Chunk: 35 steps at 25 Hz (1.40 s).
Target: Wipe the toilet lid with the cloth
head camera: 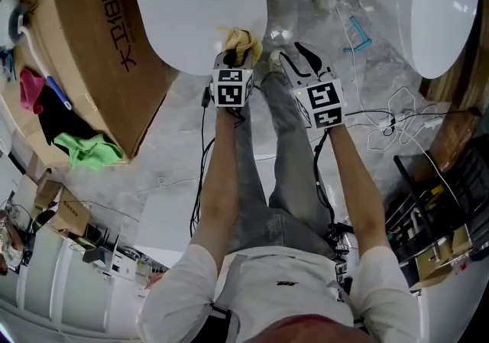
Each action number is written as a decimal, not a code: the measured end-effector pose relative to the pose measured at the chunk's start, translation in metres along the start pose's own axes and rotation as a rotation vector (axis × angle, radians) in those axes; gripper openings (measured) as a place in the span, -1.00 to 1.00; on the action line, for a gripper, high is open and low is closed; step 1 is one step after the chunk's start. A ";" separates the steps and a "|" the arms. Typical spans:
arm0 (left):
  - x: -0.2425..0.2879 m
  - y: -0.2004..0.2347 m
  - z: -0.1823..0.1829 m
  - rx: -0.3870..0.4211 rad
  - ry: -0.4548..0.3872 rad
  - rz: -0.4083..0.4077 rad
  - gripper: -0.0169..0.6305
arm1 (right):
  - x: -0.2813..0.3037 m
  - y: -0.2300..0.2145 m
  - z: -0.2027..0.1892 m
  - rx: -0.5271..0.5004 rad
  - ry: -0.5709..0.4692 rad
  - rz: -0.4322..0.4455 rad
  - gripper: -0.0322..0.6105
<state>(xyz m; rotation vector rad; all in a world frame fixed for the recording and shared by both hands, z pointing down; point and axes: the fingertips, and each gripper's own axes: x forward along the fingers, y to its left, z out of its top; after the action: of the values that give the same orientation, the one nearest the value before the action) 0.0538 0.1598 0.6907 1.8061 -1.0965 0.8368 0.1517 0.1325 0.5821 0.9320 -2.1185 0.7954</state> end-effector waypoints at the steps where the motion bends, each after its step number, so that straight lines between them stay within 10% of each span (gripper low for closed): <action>1: -0.003 -0.008 0.006 0.012 -0.005 -0.020 -0.63 | -0.005 0.000 0.004 -0.002 -0.004 -0.005 -0.35; 18: -0.272 -0.067 0.201 0.221 -0.332 -0.060 -0.63 | -0.181 0.059 0.199 -0.088 -0.217 -0.073 -0.35; 35: -0.488 -0.107 0.256 0.388 -0.609 -0.023 -0.63 | -0.349 0.162 0.301 -0.203 -0.489 -0.143 -0.35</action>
<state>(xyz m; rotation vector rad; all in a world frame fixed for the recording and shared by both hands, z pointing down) -0.0120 0.1286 0.1342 2.4948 -1.3462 0.5116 0.1013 0.1308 0.0966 1.2432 -2.4502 0.2867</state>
